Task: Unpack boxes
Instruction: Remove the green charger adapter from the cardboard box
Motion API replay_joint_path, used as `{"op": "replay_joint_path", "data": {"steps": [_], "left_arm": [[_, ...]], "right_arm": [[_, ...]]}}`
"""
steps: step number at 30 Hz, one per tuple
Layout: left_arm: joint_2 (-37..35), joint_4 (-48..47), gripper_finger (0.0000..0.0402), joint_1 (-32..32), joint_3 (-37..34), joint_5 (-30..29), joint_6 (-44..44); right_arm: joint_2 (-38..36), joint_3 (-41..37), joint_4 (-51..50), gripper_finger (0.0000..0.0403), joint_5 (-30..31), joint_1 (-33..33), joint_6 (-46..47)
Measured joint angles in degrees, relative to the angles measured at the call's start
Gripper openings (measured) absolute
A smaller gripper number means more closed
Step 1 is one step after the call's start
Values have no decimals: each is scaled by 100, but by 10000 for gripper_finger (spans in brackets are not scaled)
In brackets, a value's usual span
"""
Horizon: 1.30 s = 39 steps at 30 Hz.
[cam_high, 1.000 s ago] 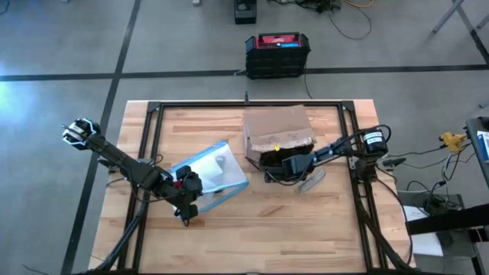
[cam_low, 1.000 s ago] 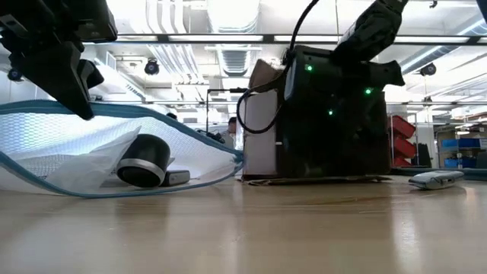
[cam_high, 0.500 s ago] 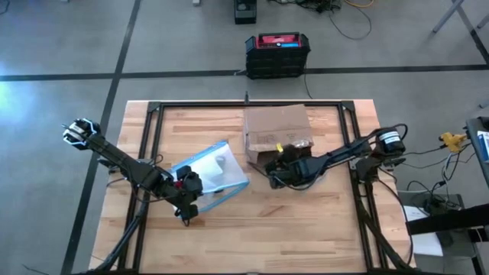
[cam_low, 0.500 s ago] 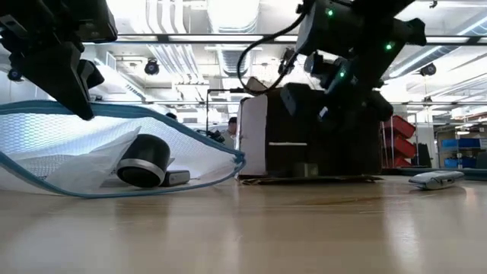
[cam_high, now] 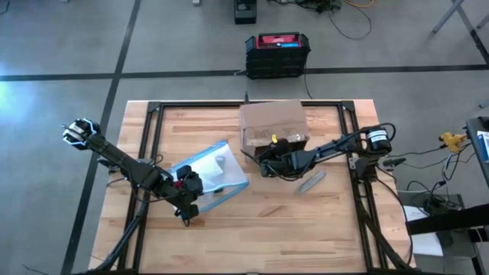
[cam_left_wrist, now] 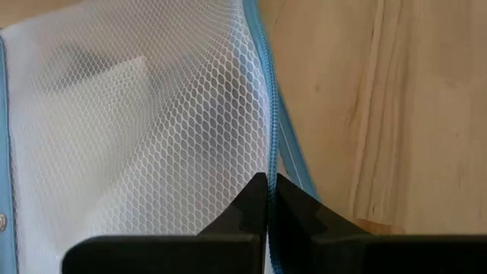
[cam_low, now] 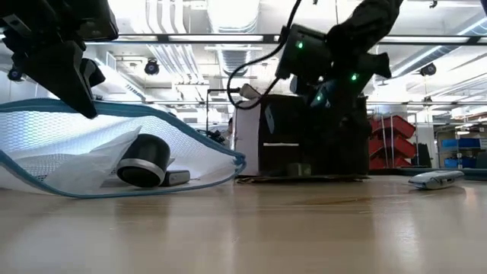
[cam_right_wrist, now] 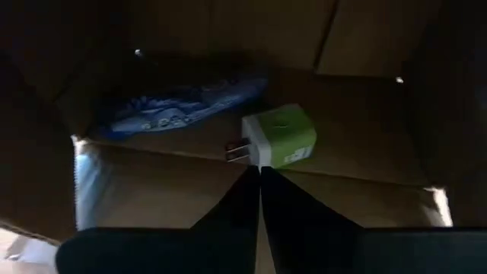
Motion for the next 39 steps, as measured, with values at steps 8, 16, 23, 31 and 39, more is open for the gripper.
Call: {"op": "replay_joint_path", "data": {"steps": [8,16,23,31,39], "left_arm": [[0,13,0,0,-2,0,91],[-44,-52,0,0,-2,0,107],[-205,-86,0,9,-2,-171,272],[-401,-70,0,24,-2,-501,407],[-438,-74,0,9,-2,-262,242]], "right_arm": [[379,0,693,0,130,48,-779],[441,24,982,0,-188,378,-647],[458,259,1000,0,-146,501,-674],[691,273,992,0,-1008,-314,-1053],[597,280,858,0,-2078,509,-617]]}}
